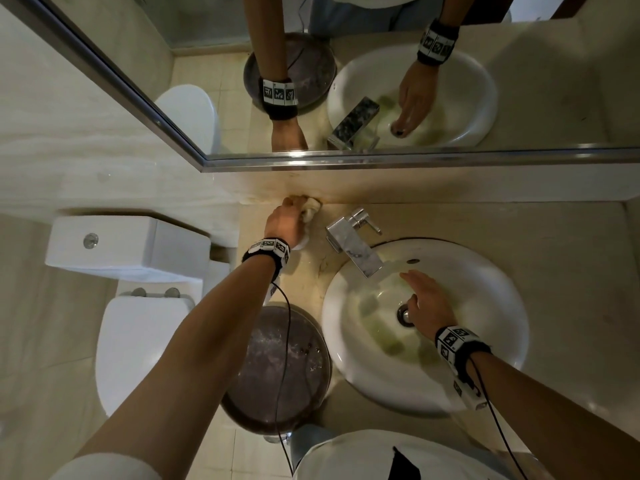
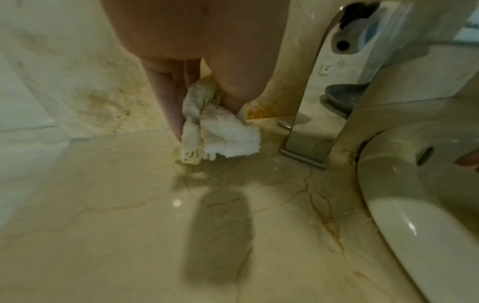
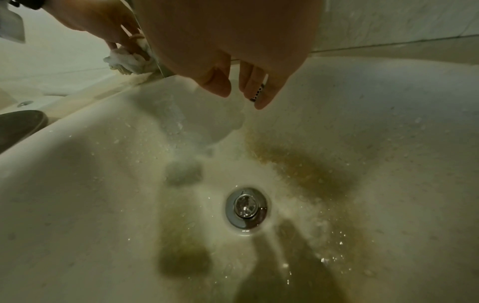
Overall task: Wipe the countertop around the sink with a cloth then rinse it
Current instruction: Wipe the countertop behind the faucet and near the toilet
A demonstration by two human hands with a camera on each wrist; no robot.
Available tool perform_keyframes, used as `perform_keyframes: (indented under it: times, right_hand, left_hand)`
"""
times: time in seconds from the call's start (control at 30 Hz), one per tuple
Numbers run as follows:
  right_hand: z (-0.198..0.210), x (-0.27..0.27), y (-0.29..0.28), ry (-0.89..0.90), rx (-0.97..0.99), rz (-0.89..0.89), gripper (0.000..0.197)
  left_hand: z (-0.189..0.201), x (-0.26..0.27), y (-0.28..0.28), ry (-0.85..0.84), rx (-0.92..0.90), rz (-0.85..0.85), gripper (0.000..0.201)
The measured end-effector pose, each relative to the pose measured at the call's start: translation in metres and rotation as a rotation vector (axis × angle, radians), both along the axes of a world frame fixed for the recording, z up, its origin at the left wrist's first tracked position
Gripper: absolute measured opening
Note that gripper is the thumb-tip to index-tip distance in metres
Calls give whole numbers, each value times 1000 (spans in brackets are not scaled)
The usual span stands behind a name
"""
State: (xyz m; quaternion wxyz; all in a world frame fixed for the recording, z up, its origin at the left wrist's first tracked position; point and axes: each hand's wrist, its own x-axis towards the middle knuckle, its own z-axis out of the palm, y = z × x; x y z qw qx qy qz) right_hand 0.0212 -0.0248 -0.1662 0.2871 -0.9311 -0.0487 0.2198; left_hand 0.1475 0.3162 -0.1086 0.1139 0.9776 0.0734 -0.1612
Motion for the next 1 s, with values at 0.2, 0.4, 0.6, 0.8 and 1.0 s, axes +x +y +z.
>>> perform_keyframes:
  times: [0.2, 0.4, 0.6, 0.8, 1.0]
  right_hand:
    - [-3, -6, 2, 14, -17, 17, 59]
    - [-6, -7, -1, 11, -31, 26, 60]
    - [-9, -6, -2, 4, -61, 38, 61]
    - [-5, -11, 7, 5, -42, 44, 59]
    - [-3, -17, 8, -18, -44, 61, 59]
  left_hand:
    - [-2, 4, 7, -49, 120, -290, 68]
    - [-9, 7, -12, 41, 302, -379, 55]
    - [-7, 16, -10, 130, 250, -383, 56]
    - [-9, -9, -2, 128, 179, -478, 68]
    - [-14, -37, 0, 119, 126, -454, 70]
